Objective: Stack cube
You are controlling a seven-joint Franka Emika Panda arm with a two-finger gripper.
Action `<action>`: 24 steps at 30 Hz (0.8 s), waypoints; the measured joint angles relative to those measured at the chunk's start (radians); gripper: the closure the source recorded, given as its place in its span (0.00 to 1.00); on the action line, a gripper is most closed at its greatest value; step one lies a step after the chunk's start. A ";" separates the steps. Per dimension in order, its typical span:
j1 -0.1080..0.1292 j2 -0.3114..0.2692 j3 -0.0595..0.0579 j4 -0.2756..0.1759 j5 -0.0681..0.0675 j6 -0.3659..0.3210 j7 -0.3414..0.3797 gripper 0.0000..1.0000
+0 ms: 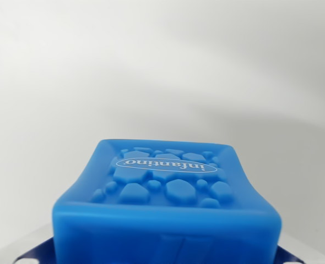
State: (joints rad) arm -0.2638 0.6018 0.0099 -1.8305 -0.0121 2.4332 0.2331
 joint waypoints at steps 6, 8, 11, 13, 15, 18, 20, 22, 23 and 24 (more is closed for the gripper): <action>0.018 -0.008 0.000 -0.008 0.000 0.000 0.057 1.00; 0.024 -0.011 0.000 -0.010 0.000 0.000 0.077 1.00; 0.031 -0.017 0.000 -0.016 0.000 0.000 0.100 1.00; 0.037 -0.022 0.000 -0.019 0.000 -0.001 0.120 1.00; 0.044 -0.026 0.000 -0.022 0.000 -0.001 0.141 1.00; 0.052 -0.029 0.000 -0.025 0.000 -0.002 0.165 1.00; 0.058 -0.032 0.000 -0.028 0.000 -0.002 0.184 1.00; 0.064 -0.034 0.000 -0.030 0.000 -0.003 0.205 1.00; 0.067 -0.036 0.000 -0.031 0.000 -0.003 0.215 1.00; 0.070 -0.037 0.000 -0.032 0.000 -0.004 0.225 1.00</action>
State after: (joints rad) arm -0.1935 0.5647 0.0098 -1.8620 -0.0117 2.4293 0.4581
